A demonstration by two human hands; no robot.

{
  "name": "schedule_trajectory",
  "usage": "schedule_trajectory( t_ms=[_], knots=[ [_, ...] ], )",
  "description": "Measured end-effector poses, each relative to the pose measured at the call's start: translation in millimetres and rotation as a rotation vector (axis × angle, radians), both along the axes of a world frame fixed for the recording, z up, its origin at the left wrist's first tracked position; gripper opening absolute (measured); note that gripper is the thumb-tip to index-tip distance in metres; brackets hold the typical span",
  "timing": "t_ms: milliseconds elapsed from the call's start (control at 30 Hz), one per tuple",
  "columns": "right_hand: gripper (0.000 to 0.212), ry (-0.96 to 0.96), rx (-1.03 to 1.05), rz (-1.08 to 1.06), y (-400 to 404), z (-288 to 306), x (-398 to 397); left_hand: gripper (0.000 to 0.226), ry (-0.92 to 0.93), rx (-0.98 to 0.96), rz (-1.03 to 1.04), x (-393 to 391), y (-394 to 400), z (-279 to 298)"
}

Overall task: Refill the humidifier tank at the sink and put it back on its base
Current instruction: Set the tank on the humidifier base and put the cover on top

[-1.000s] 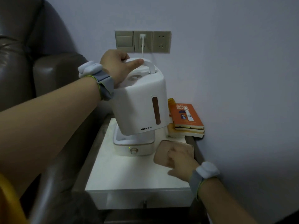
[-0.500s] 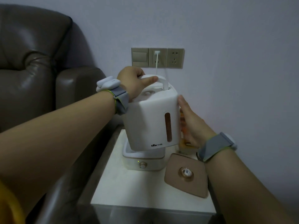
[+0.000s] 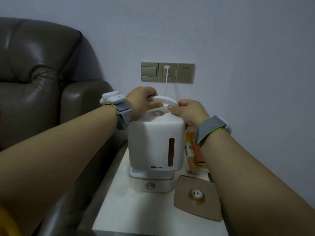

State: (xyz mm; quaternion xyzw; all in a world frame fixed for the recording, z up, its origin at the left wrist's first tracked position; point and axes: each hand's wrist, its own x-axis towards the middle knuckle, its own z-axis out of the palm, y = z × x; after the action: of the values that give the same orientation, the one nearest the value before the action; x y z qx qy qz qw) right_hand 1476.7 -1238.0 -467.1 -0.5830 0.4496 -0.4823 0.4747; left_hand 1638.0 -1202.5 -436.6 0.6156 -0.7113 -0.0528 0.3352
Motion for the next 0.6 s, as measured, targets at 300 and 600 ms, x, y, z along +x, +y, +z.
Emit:
schedule_trajectory(
  t_ms=[300,600],
  knots=[
    [0.023,-0.027,0.000,-0.101,-6.4,-5.8,4.4,0.031,0.724,0.247,0.084,31.9,0.9,-32.3],
    [0.019,-0.009,-0.075,-0.132,-11.4,-1.5,11.3,0.013,1.071,0.242,0.018,28.5,0.4,-38.2]
  ],
)
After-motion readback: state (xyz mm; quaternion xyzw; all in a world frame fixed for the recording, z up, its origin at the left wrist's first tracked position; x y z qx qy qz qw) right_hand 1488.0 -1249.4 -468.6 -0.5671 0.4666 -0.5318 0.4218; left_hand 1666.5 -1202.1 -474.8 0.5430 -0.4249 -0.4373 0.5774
